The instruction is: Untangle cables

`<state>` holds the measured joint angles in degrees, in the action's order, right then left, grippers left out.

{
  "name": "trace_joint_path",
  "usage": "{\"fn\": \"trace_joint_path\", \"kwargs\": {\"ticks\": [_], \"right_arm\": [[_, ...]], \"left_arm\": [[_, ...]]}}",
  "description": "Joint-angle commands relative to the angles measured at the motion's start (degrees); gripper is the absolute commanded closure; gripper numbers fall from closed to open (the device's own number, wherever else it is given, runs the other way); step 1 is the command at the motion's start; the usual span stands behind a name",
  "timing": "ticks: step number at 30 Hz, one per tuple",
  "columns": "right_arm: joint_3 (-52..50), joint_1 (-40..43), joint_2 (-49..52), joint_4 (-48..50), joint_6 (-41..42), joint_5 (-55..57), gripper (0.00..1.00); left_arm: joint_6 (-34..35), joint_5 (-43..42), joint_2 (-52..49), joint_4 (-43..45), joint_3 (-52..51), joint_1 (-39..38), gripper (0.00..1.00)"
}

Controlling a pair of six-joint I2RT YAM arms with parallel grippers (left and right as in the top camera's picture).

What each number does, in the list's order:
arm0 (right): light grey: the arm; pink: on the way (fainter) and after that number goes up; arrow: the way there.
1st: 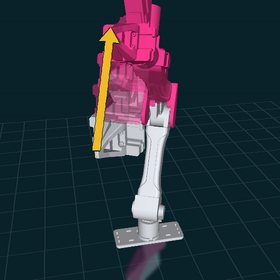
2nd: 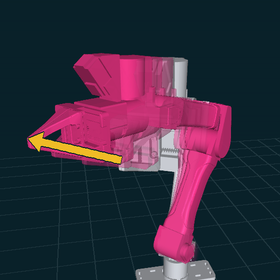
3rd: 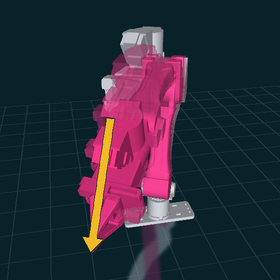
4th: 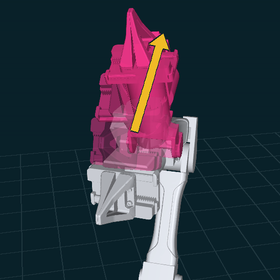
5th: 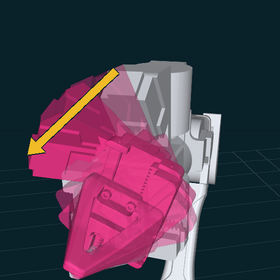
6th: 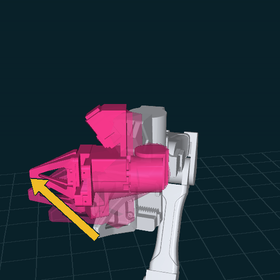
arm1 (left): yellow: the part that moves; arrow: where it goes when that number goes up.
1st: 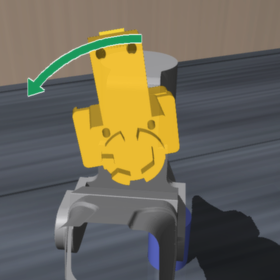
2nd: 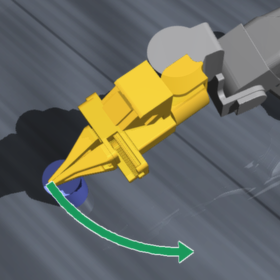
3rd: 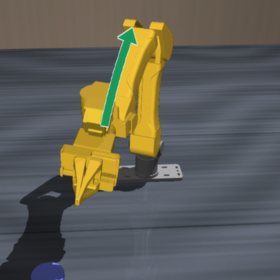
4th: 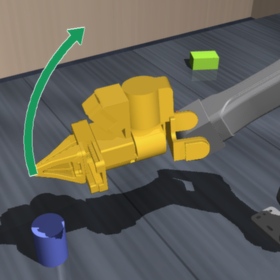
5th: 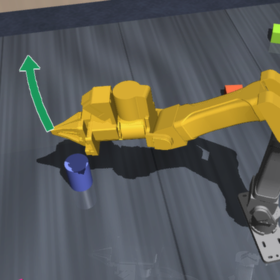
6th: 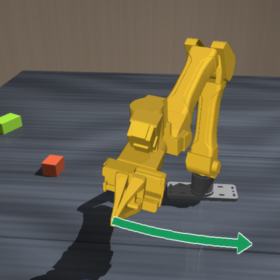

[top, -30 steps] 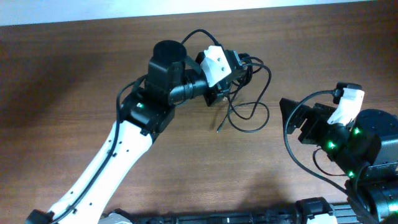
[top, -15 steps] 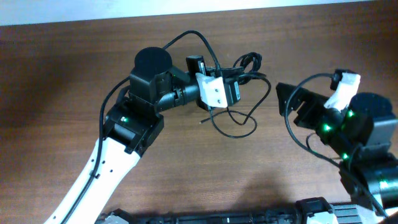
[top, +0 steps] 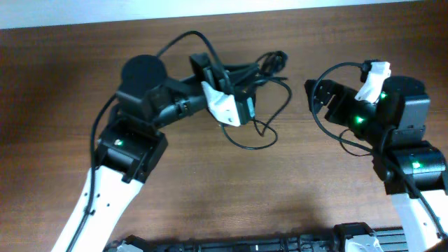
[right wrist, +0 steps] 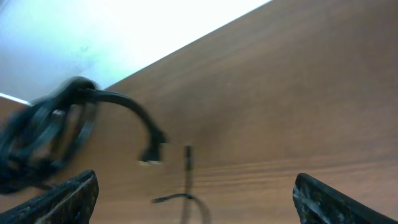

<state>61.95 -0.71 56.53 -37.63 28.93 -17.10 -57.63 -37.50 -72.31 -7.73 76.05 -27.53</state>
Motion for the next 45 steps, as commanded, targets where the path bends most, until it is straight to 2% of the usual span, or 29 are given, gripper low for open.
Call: {"fn": "trace_joint_path", "kwargs": {"ticks": [1,5,9,13,16,20,23,27,29,30,31,34,35,36,38,45], "right_arm": [[0.63,3.39,-1.27,0.61,-19.56,-9.60,0.01],[0.63,3.91,-2.78,0.07,-43.17,-24.22,0.01],[0.63,3.91,-4.22,-0.07,-56.39,-27.54,0.01],[0.63,3.89,-5.11,-0.26,-64.63,-27.71,0.05],[0.63,3.89,-5.68,-3.10,-73.70,-33.55,0.20],[0.63,3.69,-5.81,-7.04,-81.02,-42.12,0.38],[0.63,3.69,-5.84,-7.80,-83.54,-48.33,0.41],[0.63,3.69,-5.84,-7.82,-85.72,-53.75,0.49],[0.63,3.69,-5.84,-7.85,-85.70,-54.71,0.61],[0.63,3.69,-5.84,-7.96,-85.68,-54.71,0.87],[0.63,3.69,-5.84,-8.37,-85.66,-54.73,0.96],[0.63,3.69,-5.84,-9.99,-85.66,-54.62,0.96],[0.63,3.69,-5.84,-10.23,-85.31,-53.96,0.96],[0.63,3.74,-5.84,-10.23,-84.32,-53.16,0.96],[0.63,3.74,-5.84,-10.19,-82.03,-50.25,0.96],[0.63,3.74,-5.84,-10.23,-69.11,-31.61,0.96]], "left_arm": [[3.26,-4.33,3.06,1.18,1.53,2.34,1.00],[4.46,-19.08,4.20,1.33,1.53,4.52,1.00],[6.23,-30.67,4.74,1.55,1.53,4.61,1.00],[10.19,-32.83,5.75,1.70,1.53,4.61,1.00],[10.47,-34.38,6.84,1.70,1.53,4.61,1.00],[10.47,-36.87,7.30,1.73,1.53,4.61,1.00],[10.51,-37.38,7.30,1.60,1.53,4.59,1.00],[10.49,-37.33,7.30,1.49,1.53,4.59,1.00],[10.49,-37.24,7.30,1.49,1.53,4.61,1.00],[10.49,-36.98,7.30,1.49,1.53,4.61,1.00],[10.49,-36.41,7.30,1.46,1.53,4.61,1.00],[10.51,-34.62,7.28,1.46,1.53,4.61,1.00],[10.51,-33.55,7.28,1.42,1.53,4.61,0.96],[10.51,-32.26,7.23,1.22,1.53,4.61,0.77],[11.41,-29.05,7.26,0.52,1.53,4.61,0.01],[20.09,-11.28,7.39,-3.39,1.53,4.61,0.01]]}}
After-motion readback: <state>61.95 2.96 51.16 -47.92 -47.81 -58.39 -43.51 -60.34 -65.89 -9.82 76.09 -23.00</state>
